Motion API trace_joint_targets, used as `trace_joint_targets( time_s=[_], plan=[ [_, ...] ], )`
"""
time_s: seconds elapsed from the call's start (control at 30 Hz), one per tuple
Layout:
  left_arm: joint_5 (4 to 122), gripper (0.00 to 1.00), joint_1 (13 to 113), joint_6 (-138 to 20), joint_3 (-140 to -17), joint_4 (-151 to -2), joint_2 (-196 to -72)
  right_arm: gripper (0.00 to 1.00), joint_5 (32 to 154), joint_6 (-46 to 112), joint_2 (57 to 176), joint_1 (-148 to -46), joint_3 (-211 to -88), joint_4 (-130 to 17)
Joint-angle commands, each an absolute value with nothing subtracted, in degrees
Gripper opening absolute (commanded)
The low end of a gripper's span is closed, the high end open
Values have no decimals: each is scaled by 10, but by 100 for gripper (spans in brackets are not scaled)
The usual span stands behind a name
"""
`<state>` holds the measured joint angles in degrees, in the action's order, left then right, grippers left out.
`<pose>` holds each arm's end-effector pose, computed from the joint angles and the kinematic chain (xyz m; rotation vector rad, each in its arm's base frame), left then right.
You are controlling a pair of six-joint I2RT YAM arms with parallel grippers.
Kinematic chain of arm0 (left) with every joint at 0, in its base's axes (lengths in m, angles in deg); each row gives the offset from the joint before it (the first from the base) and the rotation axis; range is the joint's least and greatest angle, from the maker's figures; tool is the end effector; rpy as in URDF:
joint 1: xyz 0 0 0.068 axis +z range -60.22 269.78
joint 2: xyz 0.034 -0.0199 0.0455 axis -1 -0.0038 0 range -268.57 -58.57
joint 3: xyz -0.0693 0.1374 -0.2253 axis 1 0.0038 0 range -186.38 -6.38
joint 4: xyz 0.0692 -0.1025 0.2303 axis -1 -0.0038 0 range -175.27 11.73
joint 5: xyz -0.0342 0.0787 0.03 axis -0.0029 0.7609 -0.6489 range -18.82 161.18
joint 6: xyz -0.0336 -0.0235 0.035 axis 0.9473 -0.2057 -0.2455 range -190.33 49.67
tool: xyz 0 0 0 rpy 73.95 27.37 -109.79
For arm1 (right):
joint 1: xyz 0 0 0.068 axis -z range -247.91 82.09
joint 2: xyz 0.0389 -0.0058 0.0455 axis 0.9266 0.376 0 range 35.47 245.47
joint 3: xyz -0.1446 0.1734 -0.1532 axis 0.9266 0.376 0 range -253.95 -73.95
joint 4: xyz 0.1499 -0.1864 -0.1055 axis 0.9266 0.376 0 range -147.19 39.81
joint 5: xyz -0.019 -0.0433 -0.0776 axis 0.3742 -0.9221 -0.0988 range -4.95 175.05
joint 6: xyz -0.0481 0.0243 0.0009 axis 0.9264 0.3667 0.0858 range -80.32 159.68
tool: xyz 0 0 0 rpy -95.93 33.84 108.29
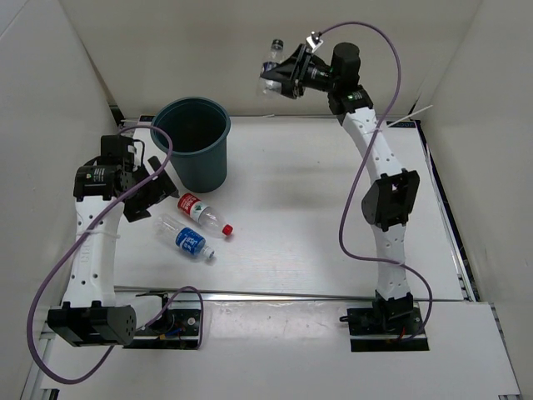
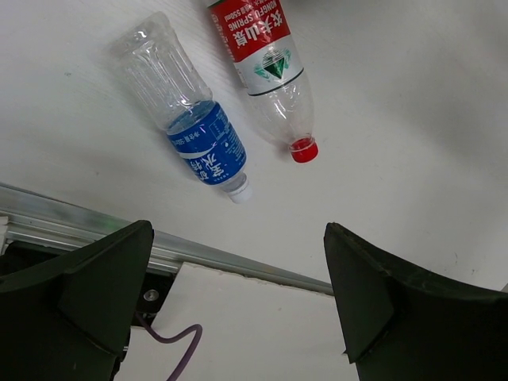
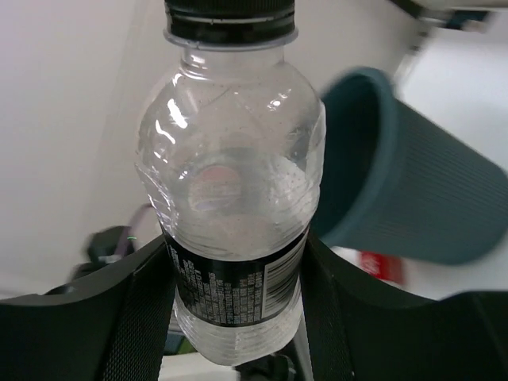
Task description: Put the plastic bottles in the bin
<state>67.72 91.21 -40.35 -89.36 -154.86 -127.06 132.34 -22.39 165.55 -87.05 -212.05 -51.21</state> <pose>0.1966 0.0028 0.3817 -0.7044 2.5797 -0.2420 0.4848 0.1959 0.4125 -0.0941 1.8341 1.6838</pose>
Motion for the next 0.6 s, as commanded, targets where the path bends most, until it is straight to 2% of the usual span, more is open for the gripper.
trace_joint_targets(
  time_s=[0.0, 0.37, 0.57],
  plan=[
    [679, 100, 915, -411, -886, -1550, -1248, 37, 1344, -406, 1675, -907, -2145, -710],
    [675, 100, 897, -421, -843, -1550, -1236, 39, 1250, -442, 1735, -994, -2177, -755],
    [675, 100, 892, -426, -807, -1555, -1219, 41, 1159, -449, 1763, -1028, -2199, -756]
  ],
)
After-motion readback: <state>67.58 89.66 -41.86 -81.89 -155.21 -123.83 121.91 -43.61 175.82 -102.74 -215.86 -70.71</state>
